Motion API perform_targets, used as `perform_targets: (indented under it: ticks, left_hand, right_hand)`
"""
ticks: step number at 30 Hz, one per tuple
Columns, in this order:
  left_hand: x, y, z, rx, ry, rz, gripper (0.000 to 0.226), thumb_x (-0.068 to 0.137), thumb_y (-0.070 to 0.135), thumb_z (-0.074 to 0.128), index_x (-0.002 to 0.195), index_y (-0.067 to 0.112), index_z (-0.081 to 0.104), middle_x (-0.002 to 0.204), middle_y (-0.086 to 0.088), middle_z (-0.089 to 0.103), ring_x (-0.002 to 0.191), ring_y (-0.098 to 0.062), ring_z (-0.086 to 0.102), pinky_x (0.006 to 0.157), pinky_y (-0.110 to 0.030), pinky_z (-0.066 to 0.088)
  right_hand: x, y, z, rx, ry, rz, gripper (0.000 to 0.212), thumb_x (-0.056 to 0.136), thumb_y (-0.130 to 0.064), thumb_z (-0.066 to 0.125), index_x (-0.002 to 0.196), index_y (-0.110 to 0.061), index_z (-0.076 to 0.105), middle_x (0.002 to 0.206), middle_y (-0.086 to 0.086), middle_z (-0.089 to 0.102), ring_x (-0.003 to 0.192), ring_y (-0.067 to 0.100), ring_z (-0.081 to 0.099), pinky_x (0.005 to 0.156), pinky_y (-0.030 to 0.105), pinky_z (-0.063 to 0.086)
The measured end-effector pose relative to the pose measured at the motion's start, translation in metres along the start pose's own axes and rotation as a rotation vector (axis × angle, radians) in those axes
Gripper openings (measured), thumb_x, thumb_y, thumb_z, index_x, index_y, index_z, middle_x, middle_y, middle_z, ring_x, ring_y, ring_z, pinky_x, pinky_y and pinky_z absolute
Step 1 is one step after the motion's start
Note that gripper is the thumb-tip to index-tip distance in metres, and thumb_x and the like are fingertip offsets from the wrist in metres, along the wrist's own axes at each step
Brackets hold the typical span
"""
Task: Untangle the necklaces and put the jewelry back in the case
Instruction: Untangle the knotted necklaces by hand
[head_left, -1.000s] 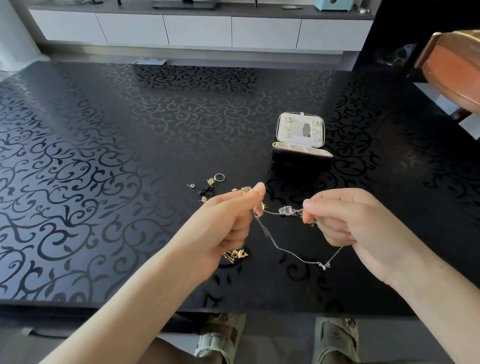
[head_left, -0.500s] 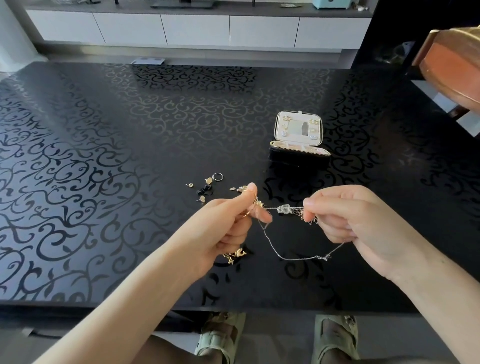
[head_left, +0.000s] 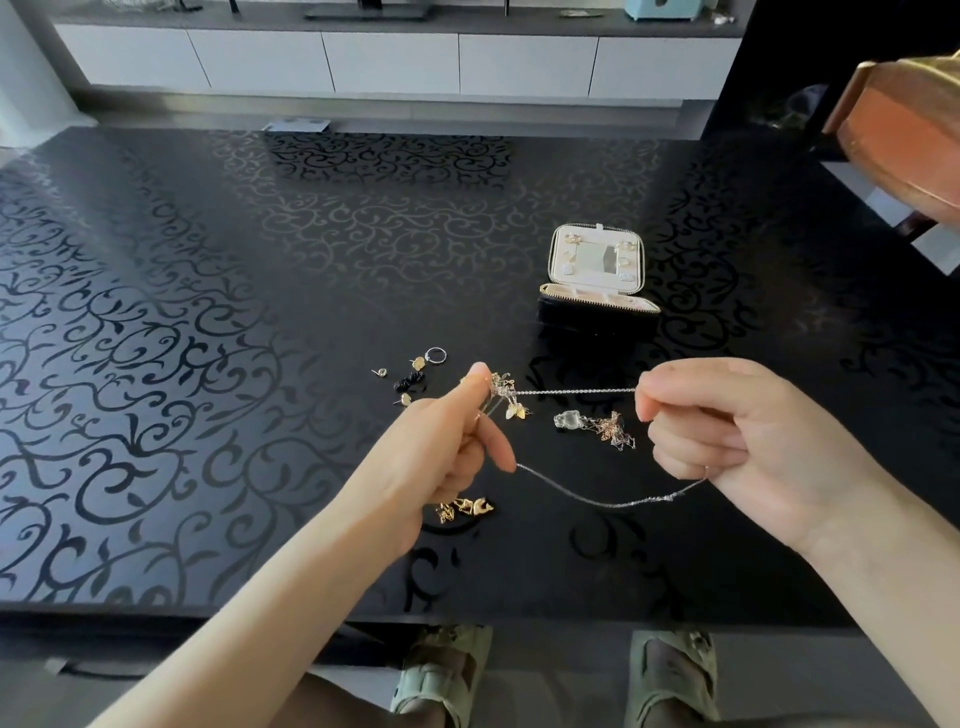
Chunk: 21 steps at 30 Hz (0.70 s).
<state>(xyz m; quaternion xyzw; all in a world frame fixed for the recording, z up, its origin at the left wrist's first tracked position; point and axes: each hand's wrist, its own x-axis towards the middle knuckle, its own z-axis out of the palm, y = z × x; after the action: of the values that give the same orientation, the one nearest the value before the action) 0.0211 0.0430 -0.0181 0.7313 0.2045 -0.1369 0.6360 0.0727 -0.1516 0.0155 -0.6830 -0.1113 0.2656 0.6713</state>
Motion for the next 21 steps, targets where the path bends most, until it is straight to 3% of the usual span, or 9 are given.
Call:
perform_targets:
  ticks: [4,8,10,13,15,17,21]
  left_hand:
    - [0.002,-0.001,-0.001,-0.064,-0.001,0.012,0.059,0.099,0.04,0.03,0.057,0.007,0.055,0.038,0.006,0.023,0.036,-0.008,0.017,0.039,-0.02,0.013]
    - [0.0,0.002,-0.002,-0.045,-0.027,0.007,0.057,0.098,0.042,0.031,0.057,0.009,0.054,0.039,0.006,0.023,0.04,-0.01,0.016,0.044,-0.024,0.013]
    - [-0.002,0.003,0.0,-0.008,-0.041,-0.006,0.06,0.096,0.047,0.032,0.055,0.009,0.055,0.039,0.005,0.024,0.041,-0.011,0.017,0.046,-0.026,0.014]
    - [-0.002,0.004,0.002,0.024,-0.064,-0.025,0.062,0.095,0.049,0.032,0.053,0.009,0.055,0.038,0.005,0.024,0.039,-0.01,0.018,0.046,-0.025,0.014]
    - [-0.001,0.003,0.003,0.034,-0.082,-0.03,0.063,0.093,0.051,0.034,0.051,0.01,0.055,0.037,0.005,0.024,0.037,-0.01,0.019,0.044,-0.024,0.014]
    - [0.0,0.002,0.004,0.053,-0.087,-0.029,0.064,0.092,0.052,0.034,0.049,0.011,0.055,0.038,0.004,0.023,0.038,-0.011,0.019,0.043,-0.023,0.015]
    - [0.003,0.002,0.007,0.106,-0.086,-0.047,0.07,0.086,0.061,0.036,0.038,0.014,0.055,0.035,0.003,0.023,0.032,-0.01,0.019,0.036,-0.019,0.017]
  right_hand:
    - [0.003,0.004,-0.001,-0.218,0.065,0.013,0.026,0.069,-0.011,0.06,0.044,-0.011,0.052,0.039,-0.003,0.018,0.043,0.014,0.015,0.052,0.033,0.016]
    - [0.005,0.01,0.003,-0.641,0.077,0.069,0.023,0.078,-0.02,0.064,0.056,-0.011,0.064,0.038,-0.005,0.031,0.04,0.009,0.029,0.063,0.032,0.034]
    - [0.003,0.014,0.008,-0.833,0.074,0.066,0.024,0.08,-0.035,0.059,0.064,-0.02,0.069,0.043,-0.005,0.049,0.043,0.009,0.045,0.06,0.031,0.045]
    - [0.002,0.02,0.018,-1.071,0.131,0.004,0.028,0.076,-0.058,0.05,0.08,-0.038,0.07,0.069,-0.015,0.066,0.067,0.002,0.061,0.073,0.03,0.052]
    - [0.004,0.023,0.026,-1.05,0.144,-0.091,0.032,0.075,-0.06,0.048,0.093,-0.043,0.068,0.088,-0.026,0.066,0.086,-0.002,0.06,0.082,0.027,0.05]
    - [0.008,0.026,0.033,-0.858,0.111,-0.159,0.032,0.076,-0.056,0.053,0.101,-0.041,0.067,0.097,-0.03,0.063,0.097,-0.005,0.058,0.085,0.022,0.049]
    - [0.013,0.025,0.045,-0.64,0.052,-0.214,0.011,0.083,-0.032,0.066,0.091,-0.03,0.073,0.085,-0.021,0.068,0.076,-0.004,0.06,0.071,0.017,0.048]
